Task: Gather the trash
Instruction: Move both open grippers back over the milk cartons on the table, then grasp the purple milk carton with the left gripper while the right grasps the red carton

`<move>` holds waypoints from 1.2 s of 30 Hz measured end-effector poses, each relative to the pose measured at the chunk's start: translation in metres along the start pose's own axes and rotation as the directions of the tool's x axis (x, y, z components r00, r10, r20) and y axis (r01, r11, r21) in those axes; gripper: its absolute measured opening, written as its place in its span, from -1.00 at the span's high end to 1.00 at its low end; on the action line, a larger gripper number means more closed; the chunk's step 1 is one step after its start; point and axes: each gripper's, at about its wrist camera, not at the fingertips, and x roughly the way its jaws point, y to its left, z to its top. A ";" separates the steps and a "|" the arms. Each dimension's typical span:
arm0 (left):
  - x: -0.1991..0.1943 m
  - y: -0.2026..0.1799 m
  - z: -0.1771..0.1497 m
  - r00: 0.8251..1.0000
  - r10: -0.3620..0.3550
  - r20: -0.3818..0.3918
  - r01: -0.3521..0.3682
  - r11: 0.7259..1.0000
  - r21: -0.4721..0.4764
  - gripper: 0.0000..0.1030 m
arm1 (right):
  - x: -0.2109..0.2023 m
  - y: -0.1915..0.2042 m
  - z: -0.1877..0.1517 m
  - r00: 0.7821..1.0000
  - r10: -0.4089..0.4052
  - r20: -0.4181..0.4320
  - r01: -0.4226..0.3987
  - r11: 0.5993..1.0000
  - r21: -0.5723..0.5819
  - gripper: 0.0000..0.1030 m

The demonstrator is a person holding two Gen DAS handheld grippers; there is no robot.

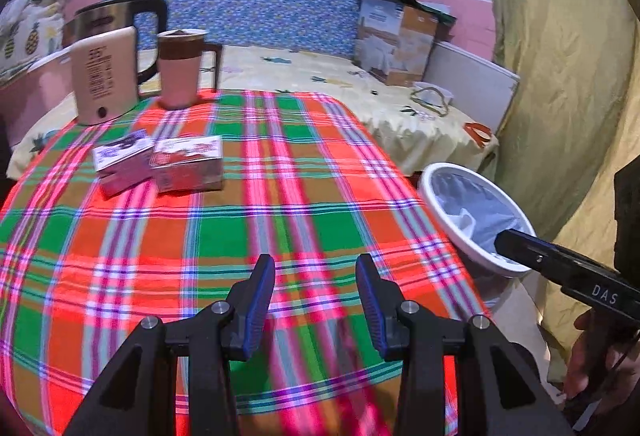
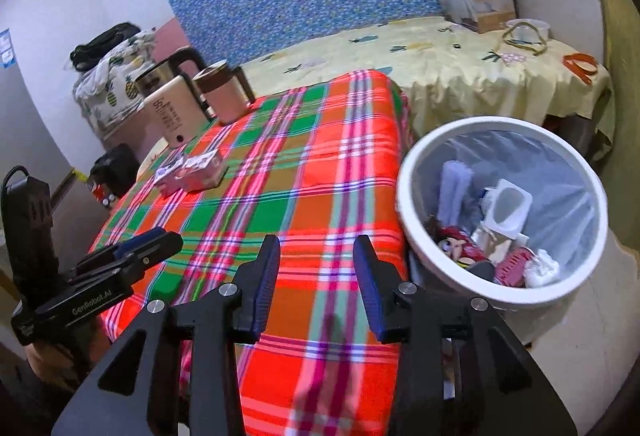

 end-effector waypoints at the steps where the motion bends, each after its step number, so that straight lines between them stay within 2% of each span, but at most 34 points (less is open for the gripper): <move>1: -0.001 0.006 0.000 1.000 0.008 0.001 -0.008 1.000 -0.007 0.19 | 0.002 0.004 0.000 1.000 0.004 -0.004 -0.004 1.000 -0.011 0.21; 12: -0.008 0.056 0.009 0.996 0.081 0.023 -0.080 0.995 -0.059 0.19 | 0.029 0.041 0.014 0.998 0.042 -0.053 -0.047 0.994 -0.098 0.21; 22: -0.004 0.109 0.038 0.986 0.160 0.042 -0.157 0.986 -0.050 0.19 | 0.059 0.071 0.028 0.994 0.067 -0.088 -0.080 0.985 -0.150 0.21; 31: 0.022 0.151 0.068 0.981 0.189 0.044 -0.188 0.982 -0.022 0.19 | 0.080 0.087 0.037 0.991 0.068 -0.116 -0.088 0.981 -0.175 0.21; 36: 0.042 0.173 0.089 0.983 0.178 0.045 -0.178 0.984 -0.017 0.19 | 0.091 0.088 0.038 0.989 0.067 -0.134 -0.089 0.981 -0.171 0.21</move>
